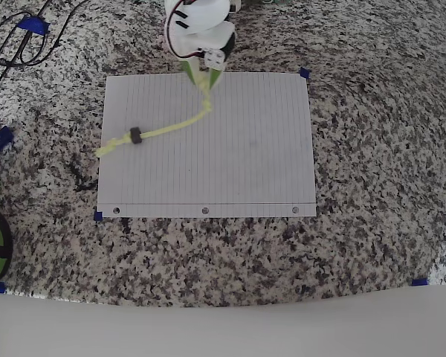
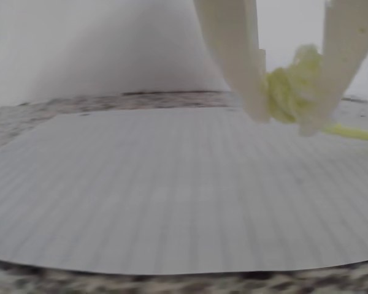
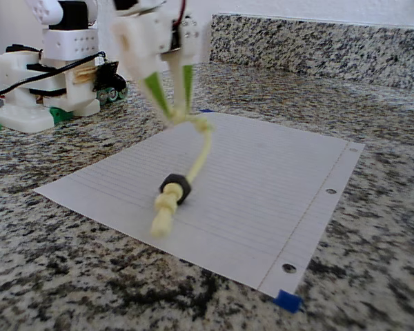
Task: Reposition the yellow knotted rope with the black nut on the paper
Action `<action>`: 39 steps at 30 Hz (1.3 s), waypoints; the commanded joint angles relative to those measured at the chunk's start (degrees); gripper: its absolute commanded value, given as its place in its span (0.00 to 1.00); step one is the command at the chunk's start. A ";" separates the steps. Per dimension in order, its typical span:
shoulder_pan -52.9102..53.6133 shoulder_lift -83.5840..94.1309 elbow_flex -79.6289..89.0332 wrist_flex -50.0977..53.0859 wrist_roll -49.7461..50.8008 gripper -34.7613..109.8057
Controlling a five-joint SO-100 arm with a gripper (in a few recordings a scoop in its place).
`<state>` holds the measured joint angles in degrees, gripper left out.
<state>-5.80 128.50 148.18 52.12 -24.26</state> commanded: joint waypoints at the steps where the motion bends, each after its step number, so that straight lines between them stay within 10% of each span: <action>1: -3.52 0.53 0.00 -3.78 -2.29 0.24; 16: -12.83 -1.32 3.60 -19.95 -12.74 0.26; 23: -12.30 0.53 5.45 -19.95 -13.10 0.63; 39: 5.27 2.90 4.13 -21.18 -28.21 0.60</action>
<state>-4.04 132.36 154.60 30.59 -50.80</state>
